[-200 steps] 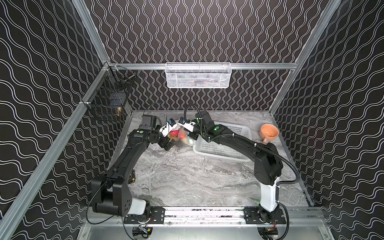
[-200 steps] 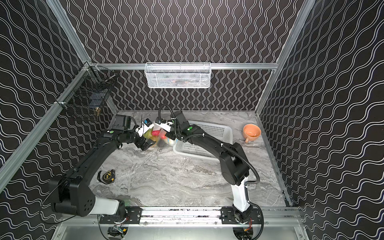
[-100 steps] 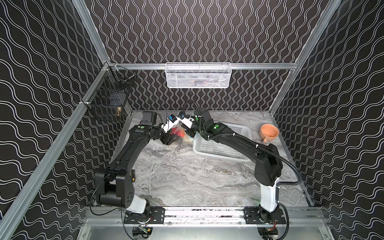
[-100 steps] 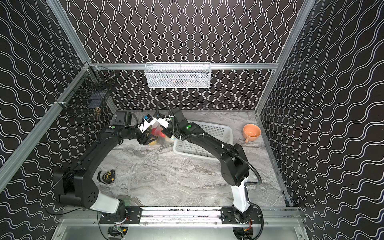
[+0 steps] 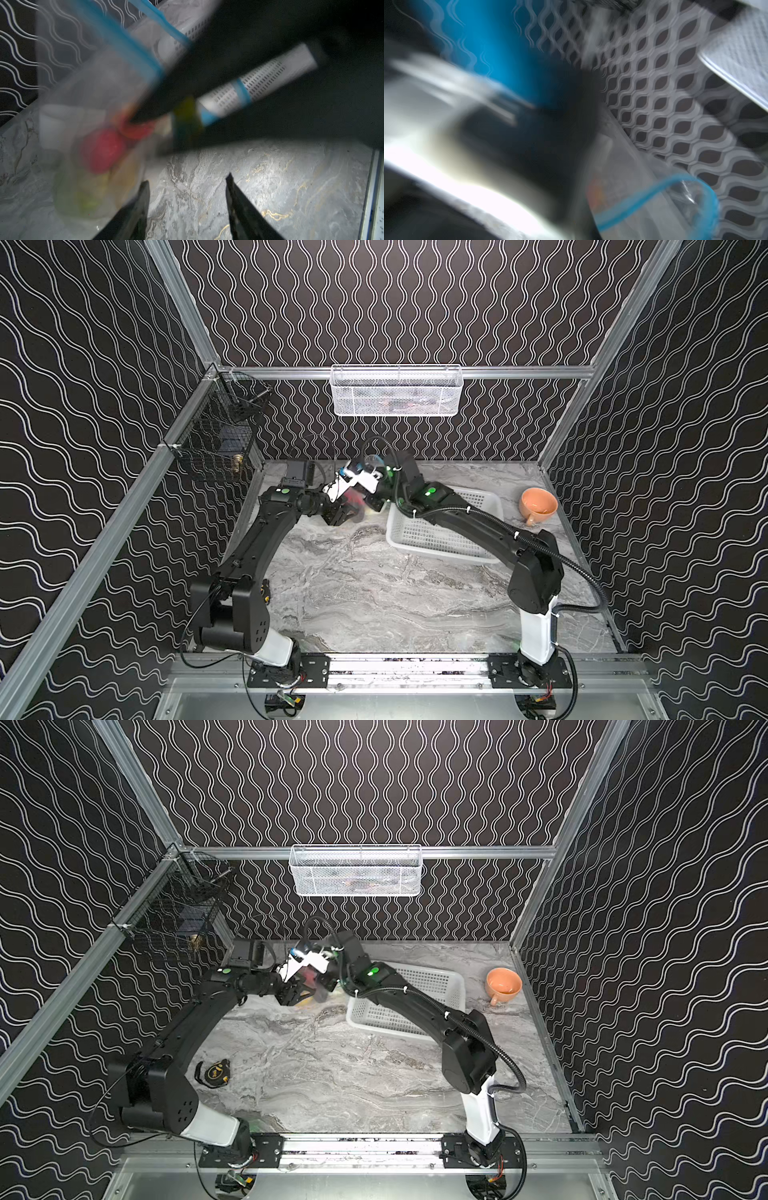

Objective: Place the food in the zip-top bag and seal the zipper

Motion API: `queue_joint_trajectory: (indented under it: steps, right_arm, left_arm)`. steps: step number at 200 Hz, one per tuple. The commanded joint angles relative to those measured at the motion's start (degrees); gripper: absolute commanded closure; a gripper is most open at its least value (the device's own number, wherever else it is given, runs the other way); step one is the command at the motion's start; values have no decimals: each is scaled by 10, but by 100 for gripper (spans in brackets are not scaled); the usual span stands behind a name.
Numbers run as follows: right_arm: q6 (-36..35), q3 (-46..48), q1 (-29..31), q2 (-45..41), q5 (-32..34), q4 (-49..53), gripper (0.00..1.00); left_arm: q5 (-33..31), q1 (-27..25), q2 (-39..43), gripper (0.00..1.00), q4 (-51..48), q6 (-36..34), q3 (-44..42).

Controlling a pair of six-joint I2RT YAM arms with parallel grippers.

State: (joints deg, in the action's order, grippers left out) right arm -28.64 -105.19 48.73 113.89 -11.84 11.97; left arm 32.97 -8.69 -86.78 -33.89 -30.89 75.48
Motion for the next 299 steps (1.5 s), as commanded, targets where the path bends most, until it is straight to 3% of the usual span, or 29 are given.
queue_joint_trajectory:
  steps: [1,49,78,108,170,234,299]
  right_arm:
    - [-58,-10,13,6,-68,21,100]
    - [-64,18,14,1,-51,2,100]
    - [-66,26,6,7,-31,-1,100]
    - [-36,8,-24,20,-55,8,100]
    - [-25,37,-61,6,-92,-11,100]
    - [-43,55,-66,-7,-112,8,100]
    - [-33,47,-72,-14,-160,22,100]
  left_arm:
    - [-11,-2,-3,44,33,-12,1]
    - [-43,-3,-4,51,42,-18,3]
    - [-38,-2,2,51,20,-26,1]
    - [-37,-1,16,51,-10,-43,-9]
    - [-52,12,40,40,-32,-58,-22]
    - [-22,19,25,25,-8,-77,1]
    - [52,19,-3,24,45,-139,-10]
